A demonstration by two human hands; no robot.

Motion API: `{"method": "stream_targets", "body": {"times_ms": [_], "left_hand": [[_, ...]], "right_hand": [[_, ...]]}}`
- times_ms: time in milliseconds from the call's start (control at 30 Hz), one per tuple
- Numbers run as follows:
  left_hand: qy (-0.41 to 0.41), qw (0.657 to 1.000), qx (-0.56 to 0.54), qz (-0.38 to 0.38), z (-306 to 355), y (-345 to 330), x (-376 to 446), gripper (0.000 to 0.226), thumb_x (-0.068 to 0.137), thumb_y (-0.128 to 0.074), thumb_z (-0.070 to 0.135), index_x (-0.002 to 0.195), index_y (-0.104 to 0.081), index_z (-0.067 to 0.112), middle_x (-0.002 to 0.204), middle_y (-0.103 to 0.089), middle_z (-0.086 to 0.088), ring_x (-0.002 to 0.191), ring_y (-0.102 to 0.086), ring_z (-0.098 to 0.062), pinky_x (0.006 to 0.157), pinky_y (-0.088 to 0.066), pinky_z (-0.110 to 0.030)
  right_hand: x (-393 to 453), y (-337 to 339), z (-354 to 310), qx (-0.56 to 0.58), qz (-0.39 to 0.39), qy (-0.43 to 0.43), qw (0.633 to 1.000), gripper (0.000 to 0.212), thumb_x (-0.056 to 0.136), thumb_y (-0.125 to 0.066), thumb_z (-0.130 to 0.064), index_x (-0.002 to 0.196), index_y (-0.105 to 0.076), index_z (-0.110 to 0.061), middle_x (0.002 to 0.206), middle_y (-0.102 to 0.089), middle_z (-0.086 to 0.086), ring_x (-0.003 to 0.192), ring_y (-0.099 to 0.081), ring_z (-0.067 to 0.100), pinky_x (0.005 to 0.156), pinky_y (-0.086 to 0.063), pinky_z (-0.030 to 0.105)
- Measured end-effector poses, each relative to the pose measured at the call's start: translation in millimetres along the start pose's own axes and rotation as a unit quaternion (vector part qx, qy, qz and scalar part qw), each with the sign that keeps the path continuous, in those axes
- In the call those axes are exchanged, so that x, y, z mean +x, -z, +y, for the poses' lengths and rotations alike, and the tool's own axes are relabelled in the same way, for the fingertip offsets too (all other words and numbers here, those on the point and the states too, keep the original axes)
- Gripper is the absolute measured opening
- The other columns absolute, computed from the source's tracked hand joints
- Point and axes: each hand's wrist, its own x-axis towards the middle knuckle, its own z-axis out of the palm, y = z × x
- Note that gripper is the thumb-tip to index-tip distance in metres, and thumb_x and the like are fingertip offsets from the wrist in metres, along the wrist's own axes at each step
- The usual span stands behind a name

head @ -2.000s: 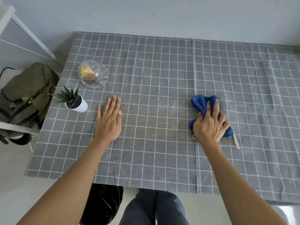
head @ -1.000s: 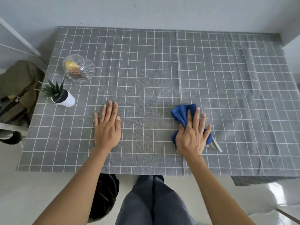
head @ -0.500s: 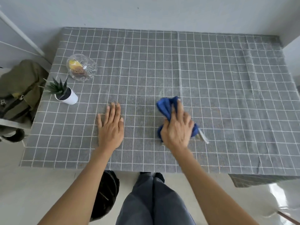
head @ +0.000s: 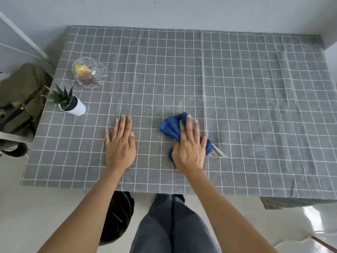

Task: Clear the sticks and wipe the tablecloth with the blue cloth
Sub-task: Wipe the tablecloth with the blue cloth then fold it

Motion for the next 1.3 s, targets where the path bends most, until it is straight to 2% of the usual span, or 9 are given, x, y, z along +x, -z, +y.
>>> {"method": "stream_targets", "body": {"times_ms": [200, 333, 500, 600, 767, 900, 1067, 1167, 1300], "left_hand": [[-0.002, 1.0, -0.011, -0.002, 0.8, 0.4, -0.3, 0.055, 0.098, -0.005, 0.038, 0.151, 0.0, 0.027, 0.159, 0.004, 0.006, 0.146, 0.008, -0.012, 0.118, 0.004, -0.048], [-0.004, 1.0, -0.004, -0.001, -0.3, 1.0, -0.1, 0.054, 0.098, -0.003, 0.038, 0.151, 0.002, 0.027, 0.159, 0.006, 0.006, 0.146, 0.009, -0.012, 0.118, 0.002, -0.049], [0.003, 1.0, 0.0, -0.001, -0.1, -0.1, 1.0, 0.055, 0.098, -0.004, 0.037, 0.151, 0.002, 0.027, 0.159, 0.005, 0.006, 0.147, 0.008, -0.012, 0.118, 0.001, -0.05], [0.004, 1.0, 0.006, 0.0, 0.0, -0.7, 0.6, 0.055, 0.098, -0.004, 0.037, 0.151, 0.003, 0.026, 0.159, 0.005, 0.006, 0.147, 0.007, -0.013, 0.118, 0.0, -0.051], [0.009, 1.0, 0.005, -0.001, 2.4, -0.8, 0.8, 0.055, 0.097, -0.002, 0.038, 0.151, 0.002, 0.026, 0.159, 0.004, 0.006, 0.147, 0.007, -0.013, 0.118, 0.001, -0.049], [0.008, 1.0, 0.002, -0.008, 2.0, -1.1, 2.8, 0.057, 0.095, 0.0, 0.039, 0.151, 0.004, 0.026, 0.159, 0.006, 0.006, 0.146, 0.009, -0.013, 0.118, 0.004, -0.05], [0.004, 0.999, -0.043, -0.002, 1.9, 2.3, 16.5, 0.058, 0.095, -0.003, 0.038, 0.151, -0.002, 0.024, 0.159, 0.002, 0.007, 0.146, 0.005, -0.01, 0.117, 0.003, -0.048], [0.009, 0.999, -0.051, 0.01, -3.7, 5.8, 38.7, 0.056, 0.097, -0.008, 0.035, 0.151, -0.006, 0.02, 0.16, -0.003, 0.003, 0.147, 0.001, -0.013, 0.117, 0.003, -0.048], [-0.005, 1.0, -0.023, 0.007, -13.1, 5.4, 47.5, 0.055, 0.097, -0.005, 0.035, 0.151, 0.0, 0.023, 0.159, 0.004, 0.005, 0.146, 0.006, -0.013, 0.118, 0.002, -0.05]], "right_hand": [[-2.3, 18.2, 77.2, -0.023, 0.025, -0.105, 0.994, 0.068, 0.085, -0.031, -0.031, 0.151, -0.018, -0.022, 0.16, 0.005, -0.006, 0.146, -0.002, 0.023, 0.116, -0.004, 0.051], [-3.0, 25.8, 104.2, -0.007, 0.037, -0.144, 0.989, 0.063, 0.089, -0.031, -0.035, 0.15, -0.023, -0.023, 0.16, -0.002, -0.002, 0.145, -0.007, 0.024, 0.115, -0.011, 0.05], [-0.3, 28.9, 106.3, -0.041, 0.048, -0.091, 0.994, 0.063, 0.089, -0.033, -0.037, 0.149, -0.026, -0.02, 0.16, 0.004, -0.001, 0.146, 0.003, 0.024, 0.115, 0.004, 0.048], [3.7, 31.7, 107.7, -0.021, 0.026, -0.052, 0.998, 0.062, 0.09, -0.032, -0.037, 0.15, -0.023, -0.024, 0.16, -0.001, -0.006, 0.147, 0.003, 0.022, 0.115, 0.001, 0.052], [12.5, 32.9, 79.4, 0.059, 0.07, -0.038, 0.995, 0.063, 0.082, -0.043, -0.029, 0.144, -0.038, -0.021, 0.156, -0.025, -0.005, 0.132, -0.034, 0.029, 0.103, -0.027, 0.046], [30.4, 31.8, 19.9, 0.094, 0.088, 0.0, 0.992, 0.061, 0.079, -0.04, -0.026, 0.14, -0.043, -0.016, 0.155, -0.027, 0.0, 0.125, -0.037, 0.028, 0.097, -0.034, 0.043], [53.3, 19.8, -59.4, 0.08, 0.035, 0.09, 0.992, 0.072, 0.067, -0.067, -0.026, 0.135, -0.048, -0.011, 0.153, -0.03, 0.008, 0.123, -0.045, 0.03, 0.093, -0.04, 0.042], [58.0, 3.9, -77.1, 0.046, -0.012, 0.109, 0.993, 0.071, 0.074, -0.061, -0.031, 0.141, -0.042, -0.014, 0.157, -0.022, 0.004, 0.133, -0.035, 0.031, 0.1, -0.035, 0.049], [61.8, -1.8, -71.4, 0.018, -0.038, 0.124, 0.991, 0.062, 0.092, -0.036, -0.039, 0.15, -0.02, -0.024, 0.16, 0.001, -0.007, 0.146, -0.003, 0.027, 0.113, -0.009, 0.055]]}}
